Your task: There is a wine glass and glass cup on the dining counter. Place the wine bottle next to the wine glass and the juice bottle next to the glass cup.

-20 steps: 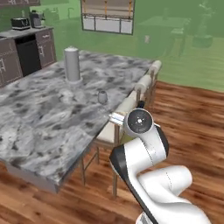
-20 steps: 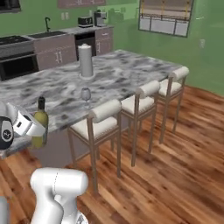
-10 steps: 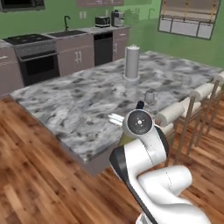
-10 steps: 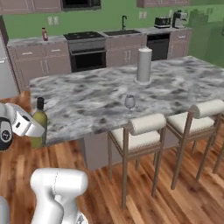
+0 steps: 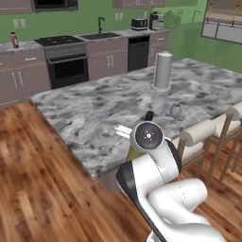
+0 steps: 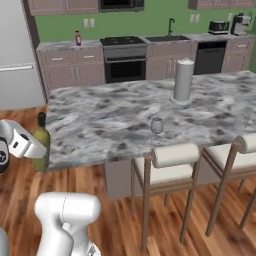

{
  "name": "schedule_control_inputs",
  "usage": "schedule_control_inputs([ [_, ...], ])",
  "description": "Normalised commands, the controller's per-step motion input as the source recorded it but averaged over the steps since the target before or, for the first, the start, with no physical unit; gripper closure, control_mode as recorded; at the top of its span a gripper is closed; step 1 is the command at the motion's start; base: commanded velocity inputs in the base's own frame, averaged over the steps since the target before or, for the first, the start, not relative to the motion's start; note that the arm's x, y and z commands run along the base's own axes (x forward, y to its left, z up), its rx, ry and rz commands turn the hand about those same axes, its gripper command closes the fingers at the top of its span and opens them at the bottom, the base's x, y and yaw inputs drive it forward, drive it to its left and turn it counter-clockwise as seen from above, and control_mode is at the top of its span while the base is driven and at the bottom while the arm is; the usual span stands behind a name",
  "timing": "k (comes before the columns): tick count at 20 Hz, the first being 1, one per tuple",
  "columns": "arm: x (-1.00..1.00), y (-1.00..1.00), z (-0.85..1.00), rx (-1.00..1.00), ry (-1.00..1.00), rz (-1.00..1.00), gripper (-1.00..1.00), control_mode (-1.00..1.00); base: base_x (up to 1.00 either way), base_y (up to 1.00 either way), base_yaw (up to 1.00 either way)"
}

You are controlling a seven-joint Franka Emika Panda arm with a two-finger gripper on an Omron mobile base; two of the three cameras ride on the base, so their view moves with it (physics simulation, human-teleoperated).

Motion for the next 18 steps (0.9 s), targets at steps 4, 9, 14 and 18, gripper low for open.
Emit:
schedule_control_inputs([
  [4, 0.00, 0.00, 0.00, 0.00, 0.00, 0.00, 1.00, 1.00, 0.48, -0.36, 0.14],
  [9, 0.00, 0.00, 0.00, 0.00, 0.00, 0.00, 1.00, 1.00, 0.45, -0.29, 0.15],
  [14, 0.00, 0.00, 0.00, 0.00, 0.00, 0.00, 1.00, 1.00, 0.43, -0.02, 0.09],
  [18, 0.00, 0.00, 0.00, 0.00, 0.00, 0.00, 1.00, 1.00, 0.37, 0.07, 0.00],
])
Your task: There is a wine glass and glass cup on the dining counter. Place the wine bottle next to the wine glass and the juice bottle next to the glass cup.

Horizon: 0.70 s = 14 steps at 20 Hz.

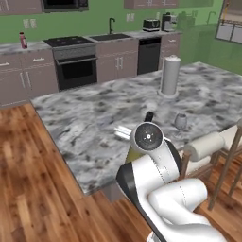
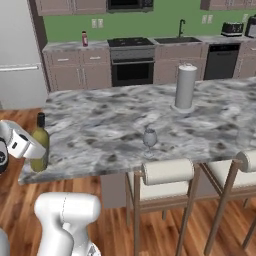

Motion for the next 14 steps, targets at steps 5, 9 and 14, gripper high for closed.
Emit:
schedule_control_inputs([
  [5, 0.00, 0.00, 0.00, 0.00, 0.00, 0.00, 1.00, 1.00, 0.44, 0.13, -0.01],
  [9, 0.00, 0.00, 0.00, 0.00, 0.00, 0.00, 1.00, 1.00, 0.57, 0.03, 0.00],
  [14, 0.00, 0.00, 0.00, 0.00, 0.00, 0.00, 1.00, 1.00, 0.54, 0.00, 0.00],
])
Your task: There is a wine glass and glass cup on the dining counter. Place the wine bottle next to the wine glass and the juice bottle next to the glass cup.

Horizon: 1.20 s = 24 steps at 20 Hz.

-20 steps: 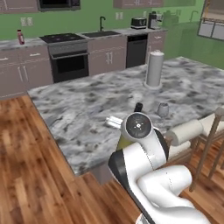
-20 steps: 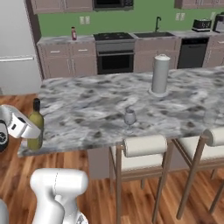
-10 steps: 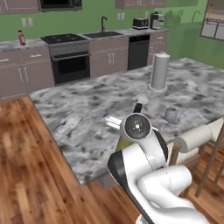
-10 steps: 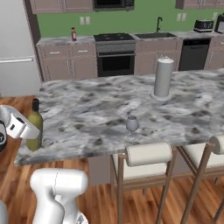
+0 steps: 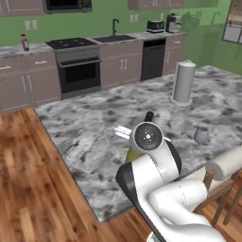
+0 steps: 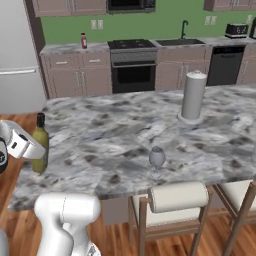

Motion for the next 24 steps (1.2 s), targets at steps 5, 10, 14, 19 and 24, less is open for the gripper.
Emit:
schedule_control_inputs([
  [5, 0.00, 0.00, 0.00, 0.00, 0.00, 0.00, 1.00, 1.00, 0.45, 0.00, 0.00],
  [10, 0.00, 0.00, 0.00, 0.00, 0.00, 0.00, 1.00, 1.00, 0.08, 0.00, 0.00],
  [14, 0.00, 0.00, 0.00, 0.00, 0.00, 0.00, 1.00, 1.00, 0.00, 0.00, 0.00],
  [19, 0.00, 0.00, 0.00, 0.00, 0.00, 0.00, 1.00, 1.00, 0.00, 0.00, 0.00],
  [24, 0.00, 0.00, 0.00, 0.00, 0.00, 0.00, 1.00, 1.00, 0.00, 0.00, 0.00],
])
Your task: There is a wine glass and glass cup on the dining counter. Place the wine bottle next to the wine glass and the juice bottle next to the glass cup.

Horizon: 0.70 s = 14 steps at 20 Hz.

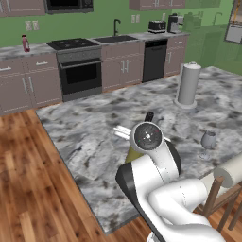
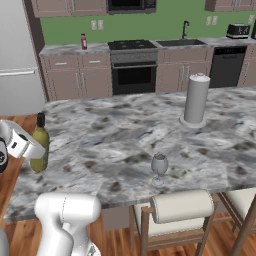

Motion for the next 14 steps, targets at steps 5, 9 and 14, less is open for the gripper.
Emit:
schedule_control_inputs([
  [5, 0.00, 0.00, 0.00, 0.00, 0.00, 0.00, 1.00, 1.00, 0.00, 0.00, 0.00],
  [9, 0.00, 0.00, 0.00, 0.00, 0.00, 0.00, 1.00, 1.00, 0.02, 0.00, 0.00],
  [14, 0.06, -0.06, 0.00, 0.00, 0.00, -0.03, 1.00, -1.00, 0.04, -0.02, 0.00],
])
